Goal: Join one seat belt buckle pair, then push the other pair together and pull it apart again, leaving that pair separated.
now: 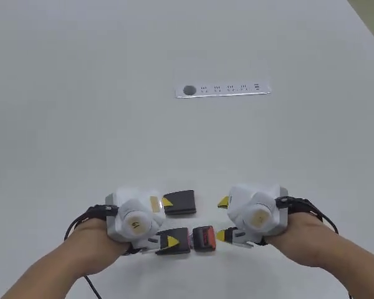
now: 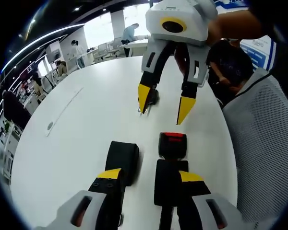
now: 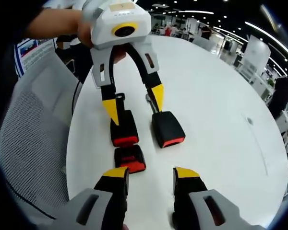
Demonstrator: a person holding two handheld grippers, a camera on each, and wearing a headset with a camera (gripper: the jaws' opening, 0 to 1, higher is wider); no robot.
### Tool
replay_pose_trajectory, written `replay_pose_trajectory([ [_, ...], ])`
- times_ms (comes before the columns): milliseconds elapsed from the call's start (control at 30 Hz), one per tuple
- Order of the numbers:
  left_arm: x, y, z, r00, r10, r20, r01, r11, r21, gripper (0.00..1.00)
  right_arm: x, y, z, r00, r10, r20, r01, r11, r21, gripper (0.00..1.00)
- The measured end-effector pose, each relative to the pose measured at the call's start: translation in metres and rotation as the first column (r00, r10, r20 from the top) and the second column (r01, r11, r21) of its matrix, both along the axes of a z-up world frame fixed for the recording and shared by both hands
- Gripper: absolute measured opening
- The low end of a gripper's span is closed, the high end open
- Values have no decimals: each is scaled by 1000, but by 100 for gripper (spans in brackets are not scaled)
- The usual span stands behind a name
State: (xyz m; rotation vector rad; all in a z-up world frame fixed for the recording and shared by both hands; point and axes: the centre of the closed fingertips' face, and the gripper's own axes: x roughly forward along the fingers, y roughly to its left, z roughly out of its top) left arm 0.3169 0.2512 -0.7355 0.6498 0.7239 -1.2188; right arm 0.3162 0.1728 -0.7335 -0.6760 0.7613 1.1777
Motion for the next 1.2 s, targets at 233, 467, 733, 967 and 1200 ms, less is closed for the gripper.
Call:
replay_pose_trajectory([
  [233,28,2,-3,1000,19,14,-20,1000,4,45,26,-39,-1,999,-36,36,37,999,-39,33],
  [467,45,4,-7,999,51,6,-51,999,-2,46,40,-78,-6,998,-48,41,51,994,-92,34],
  [733,50,7,-12,1000,18,-7,-17,999,42,46,46,-108,-13,998,-48,28,52,987,-149,36],
  [967,64,5,-22,1000,19,-22,-18,999,39,44,45,-110,-21,1000,-23,-5,22,987,-157,37],
  [1200,59,1,-35,998,-25,-61,28,998,51,43,46,-107,-32,999,10,-43,-17,987,-162,37],
])
